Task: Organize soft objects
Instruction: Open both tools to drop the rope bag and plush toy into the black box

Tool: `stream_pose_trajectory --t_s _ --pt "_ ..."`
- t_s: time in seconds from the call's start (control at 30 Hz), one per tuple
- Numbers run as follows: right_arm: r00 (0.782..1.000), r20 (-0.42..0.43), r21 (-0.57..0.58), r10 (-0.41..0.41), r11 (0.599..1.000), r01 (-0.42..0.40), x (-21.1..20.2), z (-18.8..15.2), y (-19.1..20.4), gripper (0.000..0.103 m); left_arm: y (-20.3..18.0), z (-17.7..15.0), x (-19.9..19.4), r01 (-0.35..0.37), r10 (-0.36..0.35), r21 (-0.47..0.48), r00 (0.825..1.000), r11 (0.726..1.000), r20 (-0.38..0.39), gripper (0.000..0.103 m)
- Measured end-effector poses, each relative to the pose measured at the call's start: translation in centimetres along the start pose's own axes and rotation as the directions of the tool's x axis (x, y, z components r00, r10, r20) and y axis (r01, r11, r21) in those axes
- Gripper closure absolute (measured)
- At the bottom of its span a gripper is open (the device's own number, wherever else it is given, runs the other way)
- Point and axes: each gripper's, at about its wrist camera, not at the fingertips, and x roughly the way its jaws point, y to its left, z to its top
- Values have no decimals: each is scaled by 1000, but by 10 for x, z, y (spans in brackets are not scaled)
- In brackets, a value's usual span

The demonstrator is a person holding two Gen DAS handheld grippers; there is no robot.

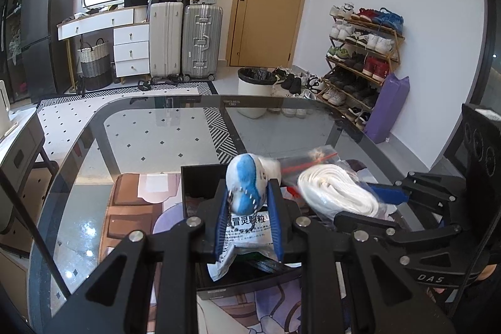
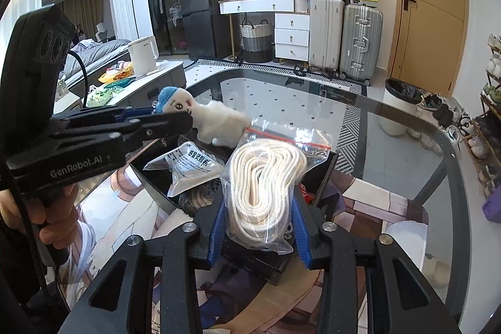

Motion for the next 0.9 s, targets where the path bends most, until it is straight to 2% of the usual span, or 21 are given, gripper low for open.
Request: stream_pose_trajectory --t_s 0.23,0.33,0.43,0.47,0.6,0.7,0.83,0.9 --pt "999 30 0 -17 1000 17 -10 0 -1 53 -2 -3 2 -6 6 11 1000 1000 -6 80" --pt "999 47 6 -20 1000 20 -17 -3 0 39 -5 -4 -2 -8 8 31 1000 999 -5 74" --pt "998 60 10 -26 1000 25 -23 -7 1 25 -8 -5 -6 -14 14 53 1000 999 1 62" --pt "998 63 11 -32 999 31 -25 -8 1 18 -9 -6 -8 -15 15 59 1000 998 1 54" --pt "997 57 22 -55 998 53 -33 -16 1 7 -12 -7 -14 -19 19 79 1000 997 4 52" --pt "996 67 34 -64 998 62 -38 -21 0 2 -13 -10 -18 -28 28 87 1000 996 -1 51" --pt "996 69 47 -58 997 54 -45 -32 2 1 -15 -16 -23 -41 42 99 999 994 -7 48" --pt "996 67 50 -55 997 52 -47 -33 3 1 -15 -18 -26 -47 48 100 999 994 -7 35"
